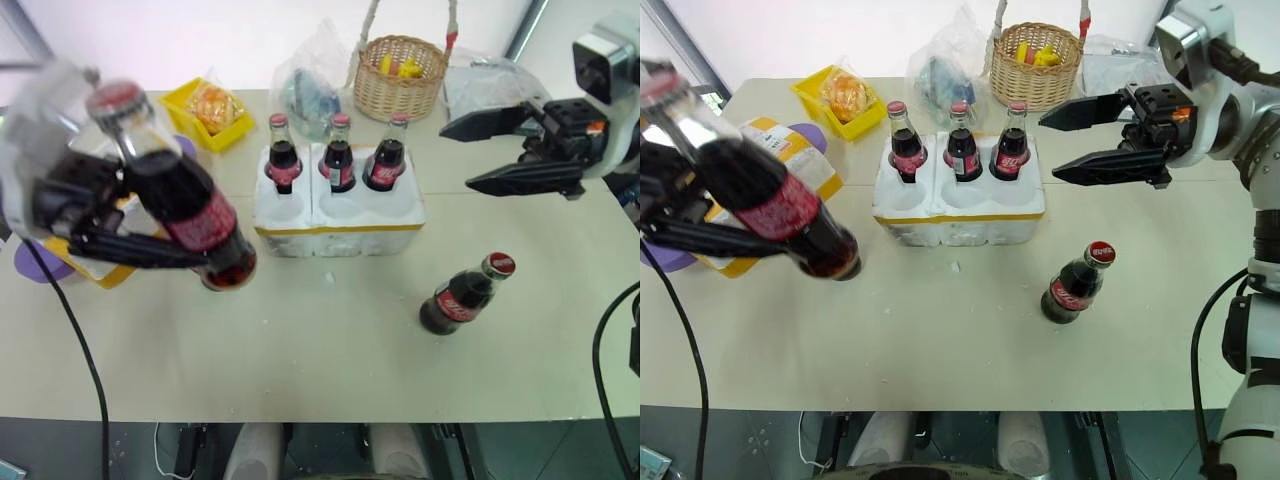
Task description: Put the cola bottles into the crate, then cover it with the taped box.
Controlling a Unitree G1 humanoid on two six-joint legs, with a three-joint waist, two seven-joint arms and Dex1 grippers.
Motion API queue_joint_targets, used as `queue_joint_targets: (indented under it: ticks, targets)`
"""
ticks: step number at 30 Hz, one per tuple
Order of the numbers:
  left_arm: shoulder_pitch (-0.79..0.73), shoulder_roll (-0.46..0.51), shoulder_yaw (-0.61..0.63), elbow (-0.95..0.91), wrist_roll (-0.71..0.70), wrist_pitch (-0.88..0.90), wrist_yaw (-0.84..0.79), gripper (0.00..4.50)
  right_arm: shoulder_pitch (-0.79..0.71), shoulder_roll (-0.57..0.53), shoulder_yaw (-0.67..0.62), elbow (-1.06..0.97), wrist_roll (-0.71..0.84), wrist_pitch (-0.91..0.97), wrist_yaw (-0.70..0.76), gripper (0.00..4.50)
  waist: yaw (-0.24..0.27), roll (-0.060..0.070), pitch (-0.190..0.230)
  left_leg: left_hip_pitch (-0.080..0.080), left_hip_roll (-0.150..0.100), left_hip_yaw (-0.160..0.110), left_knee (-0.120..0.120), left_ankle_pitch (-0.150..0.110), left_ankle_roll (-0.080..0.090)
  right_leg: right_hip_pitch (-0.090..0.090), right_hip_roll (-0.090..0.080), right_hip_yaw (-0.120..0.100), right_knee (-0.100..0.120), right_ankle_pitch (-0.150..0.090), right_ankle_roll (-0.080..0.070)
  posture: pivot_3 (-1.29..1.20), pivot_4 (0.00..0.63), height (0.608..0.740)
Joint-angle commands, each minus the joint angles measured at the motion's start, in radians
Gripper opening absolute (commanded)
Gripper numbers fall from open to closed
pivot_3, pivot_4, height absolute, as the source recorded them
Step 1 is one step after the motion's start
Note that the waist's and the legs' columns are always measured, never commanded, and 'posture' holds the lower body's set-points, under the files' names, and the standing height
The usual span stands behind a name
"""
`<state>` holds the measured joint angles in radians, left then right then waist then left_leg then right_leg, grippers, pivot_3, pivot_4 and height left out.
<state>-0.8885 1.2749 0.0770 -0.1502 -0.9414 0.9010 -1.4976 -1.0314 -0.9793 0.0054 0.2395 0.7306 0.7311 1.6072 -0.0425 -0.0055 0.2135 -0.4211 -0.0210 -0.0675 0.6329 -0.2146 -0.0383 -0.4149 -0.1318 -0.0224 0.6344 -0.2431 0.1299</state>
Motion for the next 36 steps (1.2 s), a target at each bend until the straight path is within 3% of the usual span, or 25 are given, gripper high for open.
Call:
queue_joint_targets:
  ticks: [1,9,22,29,36]
  targets:
    - [-0.149,-0.044,-0.084,0.107,0.084,-0.010,-0.056,2.80,-0.011,-0.002,-0.052,-0.017,0.004,0.001,-0.004,4.50,-0.001,0.000,0.000,0.000,0.000,0.001,0.000,0.000,0.000,0.000,0.000,0.001,0.001,0.000,0.000,0.00,0.150,0.737]
    - [-0.455,-0.264,-0.263,0.351,0.254,-0.023,-0.116,2.80,0.008,0.020,-0.075,-0.015,-0.001,0.004,-0.033,4.50,0.001,-0.002,0.002,-0.006,0.000,0.001,0.004,0.000,0.000,-0.007,0.000,0.002,0.004,0.000,0.000,0.00,0.150,0.737]
    - [-0.718,-0.492,-0.516,0.729,0.404,-0.189,-0.117,2.80,0.030,0.058,-0.099,-0.024,0.001,0.009,-0.071,4.50,0.000,-0.003,0.003,-0.007,-0.001,0.006,0.012,0.000,0.000,-0.013,0.000,0.010,0.016,0.000,0.001,0.00,0.150,0.737]
    - [-0.812,-0.681,-0.511,1.076,0.601,-0.390,-0.117,2.80,0.048,0.080,-0.121,-0.032,0.007,0.012,-0.110,4.50,0.001,-0.004,0.004,-0.007,-0.001,0.007,0.014,0.000,0.001,-0.013,0.000,0.011,0.016,0.001,0.002,0.00,0.150,0.737]
    - [-0.802,-0.785,-0.479,1.202,0.705,-0.491,-0.116,2.80,0.070,0.080,-0.133,-0.055,-0.011,-0.003,-0.139,4.50,-0.001,-0.005,0.005,-0.009,-0.001,0.008,0.014,-0.001,0.002,-0.014,0.000,0.011,0.016,0.001,0.002,0.00,0.150,0.737]
